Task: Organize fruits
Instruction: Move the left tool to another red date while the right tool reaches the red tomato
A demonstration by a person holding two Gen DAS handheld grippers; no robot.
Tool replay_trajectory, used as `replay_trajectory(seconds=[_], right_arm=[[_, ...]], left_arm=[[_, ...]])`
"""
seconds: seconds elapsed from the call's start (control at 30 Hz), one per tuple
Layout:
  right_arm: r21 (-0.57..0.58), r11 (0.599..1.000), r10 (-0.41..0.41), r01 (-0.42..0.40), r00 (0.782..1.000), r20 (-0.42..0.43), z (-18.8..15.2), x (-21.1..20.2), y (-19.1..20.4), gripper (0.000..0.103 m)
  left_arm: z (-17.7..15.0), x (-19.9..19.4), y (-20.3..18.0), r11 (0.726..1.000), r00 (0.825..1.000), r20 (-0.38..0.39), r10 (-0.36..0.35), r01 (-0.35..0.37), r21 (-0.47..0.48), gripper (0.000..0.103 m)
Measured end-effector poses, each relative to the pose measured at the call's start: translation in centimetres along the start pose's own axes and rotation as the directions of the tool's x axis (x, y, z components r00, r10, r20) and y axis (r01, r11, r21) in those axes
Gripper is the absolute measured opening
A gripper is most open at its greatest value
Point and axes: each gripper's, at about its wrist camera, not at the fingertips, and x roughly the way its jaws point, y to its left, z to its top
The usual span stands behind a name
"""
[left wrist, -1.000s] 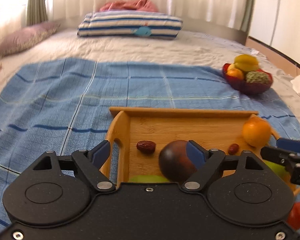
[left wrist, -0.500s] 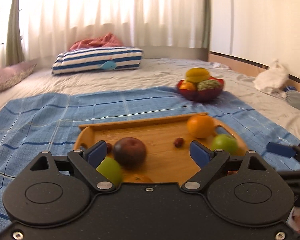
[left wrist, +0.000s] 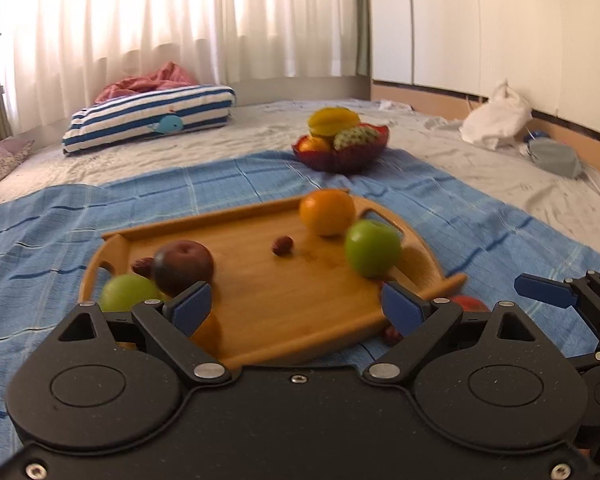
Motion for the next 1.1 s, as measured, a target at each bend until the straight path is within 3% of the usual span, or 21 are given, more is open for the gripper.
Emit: replay_trajectory(seconds=[0.4,0.57,0.73,0.97,1.03,1.1], right_arm=[[0.022,1.0,-0.011,0.012,0.998,-0.064,-2.6,0.0,-1.0,0.091],[0.037,0.999,-0.013,0.016,0.996,-0.086,-2.9,0.5,-1.3,0.09],[0.033,0.999,-0.003,0.008,0.992,-0.123,-2.5,1.4,-1.3,0.083],[0.085,0.996,0.033,-0.018,0.982,-0.187,-2.2,3.3,-2.0,0.076],[0.091,0.995,0.045,-0.029,0.982,-0.185,-2.2,3.5,-2.1,0.065],[0.098,0.995,0.051,-0.034,0.983,-0.175,-2.4,3.3,-2.2,0.064]], left_arm=[[-2.0,2.4,-3.0,0.997,0.997,-0.07,-0.033,0.037,0.064,0.09],[-2.2,2.9,-3.6,0.995,0.994,-0.089,-0.068,0.074,0.067,0.081],[-2.3,3.5,-4.1,0.993,0.991,-0.11,-0.082,0.091,0.079,0.065],[-2.3,4.0,-4.3,0.993,0.988,-0.125,-0.091,0.1,0.066,0.062],[-2.4,4.3,-4.4,0.992,0.986,-0.136,-0.098,0.107,0.062,0.058],[-2.5,4.6,-4.7,0.992,0.984,-0.144,-0.105,0.114,0.06,0.057]])
